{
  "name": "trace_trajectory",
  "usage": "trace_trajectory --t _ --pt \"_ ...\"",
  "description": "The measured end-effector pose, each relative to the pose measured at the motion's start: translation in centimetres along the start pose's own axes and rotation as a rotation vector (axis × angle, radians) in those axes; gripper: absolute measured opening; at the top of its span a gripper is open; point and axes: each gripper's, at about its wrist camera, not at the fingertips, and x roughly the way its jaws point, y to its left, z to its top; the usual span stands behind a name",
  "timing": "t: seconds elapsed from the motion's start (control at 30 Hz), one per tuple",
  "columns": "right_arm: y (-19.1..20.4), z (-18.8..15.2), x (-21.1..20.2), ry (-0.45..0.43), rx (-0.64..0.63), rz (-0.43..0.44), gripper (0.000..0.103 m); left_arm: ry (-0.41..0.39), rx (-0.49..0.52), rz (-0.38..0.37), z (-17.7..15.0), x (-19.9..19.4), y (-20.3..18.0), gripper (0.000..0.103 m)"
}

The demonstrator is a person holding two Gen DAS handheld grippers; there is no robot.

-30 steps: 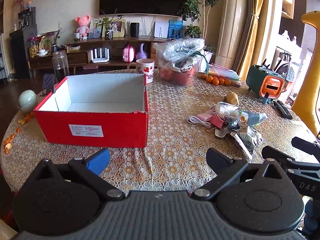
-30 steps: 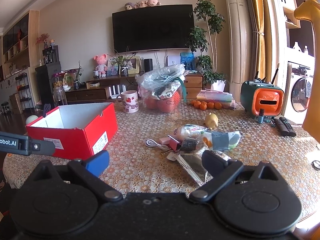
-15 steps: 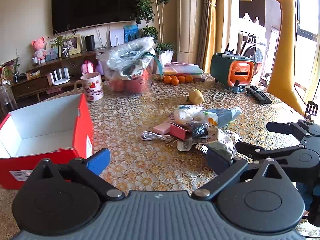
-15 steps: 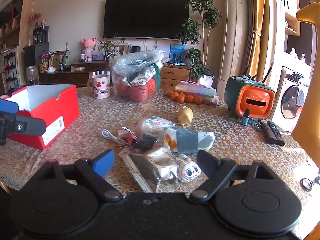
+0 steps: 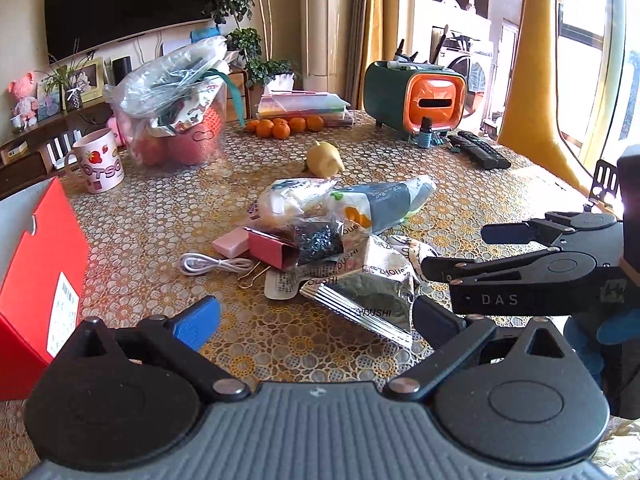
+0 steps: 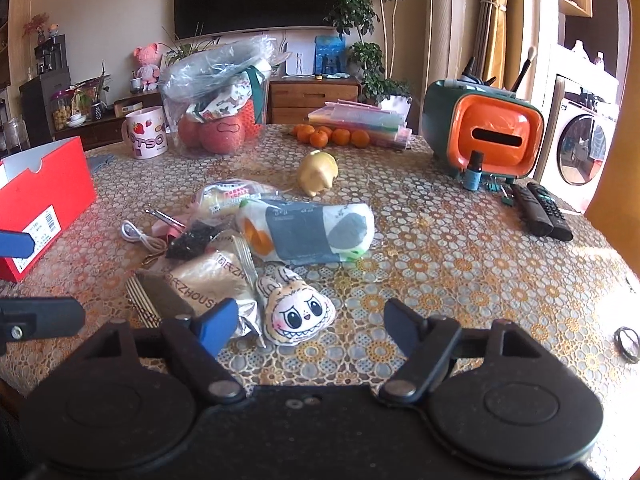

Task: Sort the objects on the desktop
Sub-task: 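Move both tools toward the pile of small items on the table, then grasp the silver ZHOUSHI snack bag with left tool while right tool grasps the plush keychain, then carry the snack bag with left tool while right tool carries the plush keychain into the red box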

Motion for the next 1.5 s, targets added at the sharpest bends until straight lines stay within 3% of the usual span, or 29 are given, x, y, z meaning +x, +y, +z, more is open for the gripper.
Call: trace_trajectory --t 0.17,0.3,0.43,0.77,0.93,1.07,1.5 --pt "-0.4 0.3 1.7 0.016 -0.005 0.024 0.075 -0.026 0.106 0.011 0.2 2.0 -2.0 0.102" --pt "-1.0 0.5 2.8 0.045 0.015 0.026 0.060 -0.031 0.182 0.022 0.4 3.9 -2.9 0.102" --pt "-2.5 0.6 3.7 0.076 0.066 0.107 0.061 -0.009 0.246 -0.047 -0.1 5.6 -3.0 0.102" --pt "-3.1 1.1 4.6 0.111 0.039 0.181 0.061 -0.014 0.386 -0.027 -1.1 7.2 -4.9 0.101" --pt "-2.9 1.1 4.7 0.112 0.023 0.179 0.059 -0.004 0.384 0.010 -0.9 7.9 -4.7 0.085" --pt "-2.6 1.0 4.7 0.121 0.024 0.188 0.048 -0.001 0.387 0.014 -0.9 7.9 -4.6 0.080" --pt "-2.4 1.6 1.8 0.088 0.048 0.154 0.044 -0.013 0.306 0.006 -1.7 4.9 -3.9 0.076"
